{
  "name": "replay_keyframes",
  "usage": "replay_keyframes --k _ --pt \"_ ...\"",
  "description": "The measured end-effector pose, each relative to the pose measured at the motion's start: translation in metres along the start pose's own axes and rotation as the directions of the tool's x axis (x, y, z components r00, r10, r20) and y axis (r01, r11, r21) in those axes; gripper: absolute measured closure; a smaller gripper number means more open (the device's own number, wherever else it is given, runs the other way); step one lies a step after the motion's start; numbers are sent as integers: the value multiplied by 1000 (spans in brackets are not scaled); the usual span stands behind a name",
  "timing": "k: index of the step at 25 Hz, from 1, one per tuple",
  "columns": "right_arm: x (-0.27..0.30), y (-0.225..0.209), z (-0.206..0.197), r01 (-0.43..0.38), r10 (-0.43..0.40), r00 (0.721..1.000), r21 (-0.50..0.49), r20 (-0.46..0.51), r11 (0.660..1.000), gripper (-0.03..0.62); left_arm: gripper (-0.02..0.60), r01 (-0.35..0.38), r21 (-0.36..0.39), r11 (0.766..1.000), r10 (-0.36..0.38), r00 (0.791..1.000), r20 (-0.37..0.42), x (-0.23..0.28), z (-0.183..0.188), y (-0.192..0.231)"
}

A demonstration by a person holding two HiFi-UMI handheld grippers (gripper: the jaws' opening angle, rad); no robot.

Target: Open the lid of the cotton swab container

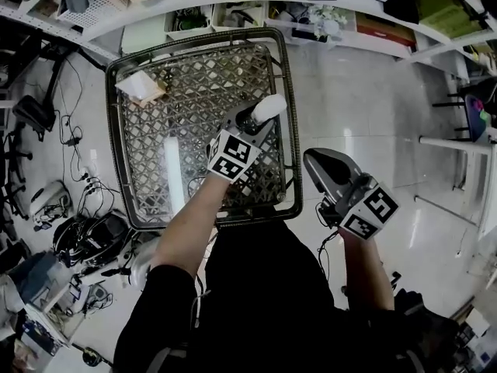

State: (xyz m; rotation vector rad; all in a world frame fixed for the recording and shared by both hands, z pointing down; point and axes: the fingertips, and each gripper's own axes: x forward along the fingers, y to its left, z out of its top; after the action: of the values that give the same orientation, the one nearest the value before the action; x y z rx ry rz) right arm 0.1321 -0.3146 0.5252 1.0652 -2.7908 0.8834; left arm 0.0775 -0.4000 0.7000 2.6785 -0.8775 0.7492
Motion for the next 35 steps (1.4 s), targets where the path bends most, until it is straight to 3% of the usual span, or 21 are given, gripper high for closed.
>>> replay_keyframes --k 11,18,22,26,35 --pt "5 67 51 -59 65 995 -87 70 995 582 383 44 60 997 -50 995 91 -133 76 -20" --pt "3 142 60 -105 120 989 -162 84 981 574 383 76 61 995 -83 989 122 -234 101 -40" --pt "2 175 62 -110 130 988 -209 84 972 533 383 61 111 992 -75 989 128 -272 110 -47" --pt "-8 195 62 -120 143 986 -237 85 964 487 383 90 108 990 -105 985 134 -300 116 -64" --pt "-32 237 66 -314 328 945 -315 -8 896 341 383 195 116 974 -208 971 115 -332 131 -119"
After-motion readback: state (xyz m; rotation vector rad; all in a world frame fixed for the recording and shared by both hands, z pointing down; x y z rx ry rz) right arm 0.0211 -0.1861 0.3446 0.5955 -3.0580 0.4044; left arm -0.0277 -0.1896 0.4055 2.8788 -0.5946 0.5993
